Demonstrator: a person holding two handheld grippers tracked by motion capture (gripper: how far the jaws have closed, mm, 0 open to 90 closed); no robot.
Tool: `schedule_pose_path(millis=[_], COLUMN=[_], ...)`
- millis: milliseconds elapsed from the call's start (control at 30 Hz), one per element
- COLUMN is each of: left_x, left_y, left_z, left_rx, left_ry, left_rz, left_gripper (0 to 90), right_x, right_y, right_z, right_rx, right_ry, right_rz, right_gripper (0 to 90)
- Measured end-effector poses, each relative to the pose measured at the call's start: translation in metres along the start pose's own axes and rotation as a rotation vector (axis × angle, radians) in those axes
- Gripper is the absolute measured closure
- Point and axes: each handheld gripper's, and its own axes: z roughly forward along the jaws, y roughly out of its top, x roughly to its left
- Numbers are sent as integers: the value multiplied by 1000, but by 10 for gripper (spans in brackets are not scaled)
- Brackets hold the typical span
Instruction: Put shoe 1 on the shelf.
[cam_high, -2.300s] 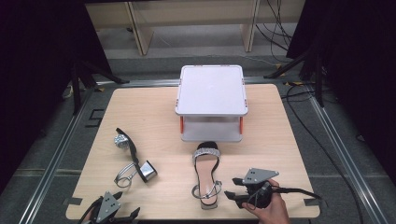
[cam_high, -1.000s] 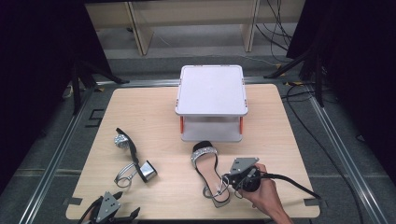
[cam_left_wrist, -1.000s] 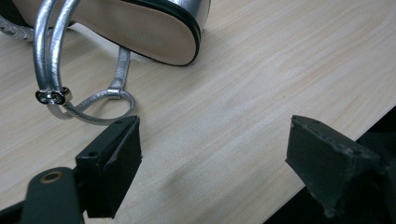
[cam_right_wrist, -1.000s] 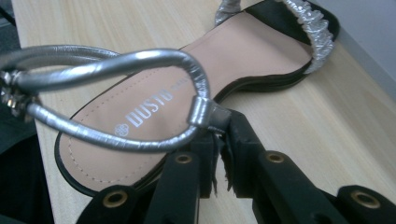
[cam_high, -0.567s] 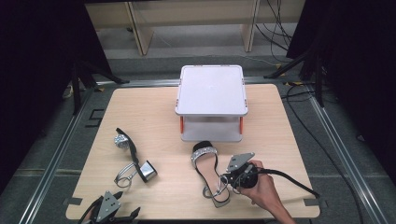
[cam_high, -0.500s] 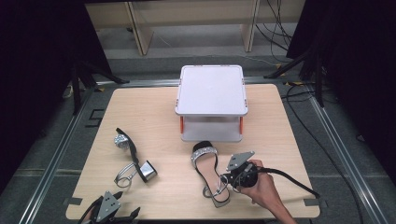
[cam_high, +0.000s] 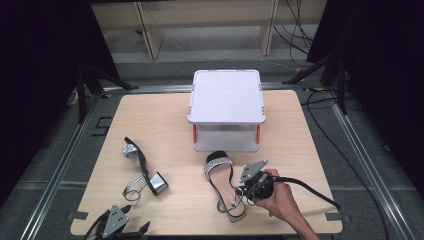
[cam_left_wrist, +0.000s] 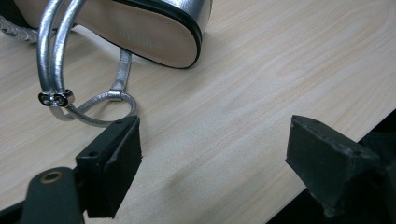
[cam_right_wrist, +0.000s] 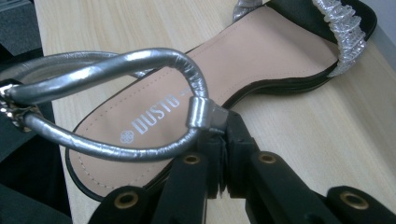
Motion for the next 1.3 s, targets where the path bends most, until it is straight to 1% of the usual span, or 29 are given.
schedule_pose_path(millis=[33,100,133,167,200,233,267,300,333,367,400,433,500,533,567,600,633,700,733,767,800,833,867,900,933,967,1133,1267,1300], left_x=[0,0,0,0,1,0,1,1,1,1,1,1,1,1,1,1,1,1,1,1,1,1,1,1,1,2,1,1,1], left_y=[0,0,0,0,0,0,0,0,0,0,0,0,-1,-1,-1,-1,0,0,0,0,0,0,0,0,0,0,0,-1,-1], left_z=[0,-1,-1,-1,-1,-1,-2,-2,-2,-2,-2,-2,-2,-2,-2,-2,-2,-2,-2,-2,-2,-2,-2,-2,-2,-3,-3,-2,-2], left_rx=[-1,-2,-2,-3,-1,-3,2,-1,-1,-7,-13,-13,-10,-10,-11,-13,-13,-12,-12,-13,-12,-12,-12,-11,-11,-7,-9,-16,-18], left_ry=[2,3,3,4,6,6,0,2,2,3,4,1,3,3,2,4,4,1,1,3,3,3,1,3,2,-2,-8,-6,-3], left_rz=[5,8,5,3,5,3,4,4,4,4,1,0,2,2,1,1,2,1,1,0,3,3,2,3,0,1,-1,-2,0], left_gripper=[176,176,176,176,176,176,176,177,177,177,177,177,177,177,177,178,178,178,178,178,178,178,178,178,178,178,179,179,179], right_x=[-1,0,1,2,5,6,6,7,7,6,9,9,15,15,16,18,15,17,17,18,19,19,19,21,21,21,14,6,6], right_y=[0,1,3,6,17,23,31,39,39,48,65,72,89,89,105,112,123,134,134,143,158,158,163,176,176,190,225,251,251], right_z=[0,-1,-2,-4,-10,-14,-16,-18,-18,-20,-23,-23,-27,-27,-28,-29,-32,-34,-34,-35,-36,-36,-36,-37,-37,-36,-35,-35,-35], right_rx=[3,5,1,12,-26,-28,-32,-36,-36,-35,-30,-22,9,9,-4,2,10,15,15,4,-2,-2,-8,-2,-2,-15,-43,-63,-63], right_ry=[8,2,-8,-26,-24,-20,-24,-27,-27,-36,-33,-40,-51,-51,-66,-71,-57,-33,-33,-39,-50,-50,-50,-63,-63,-82,-105,-144,-144], right_rz=[-1,-9,-17,-26,-51,-59,-88,-102,-102,-138,-164,-180,-184,-184,-218,-212,-256,-238,-238,-265,-285,-285,-289,-274,-274,-285,-302,-315,-315], right_gripper=[881,882,883,884,885,885,885,886,886,886,886,886,887,887,887,887,888,888,888,888,888,888,888,888,888,888,888,887,887])
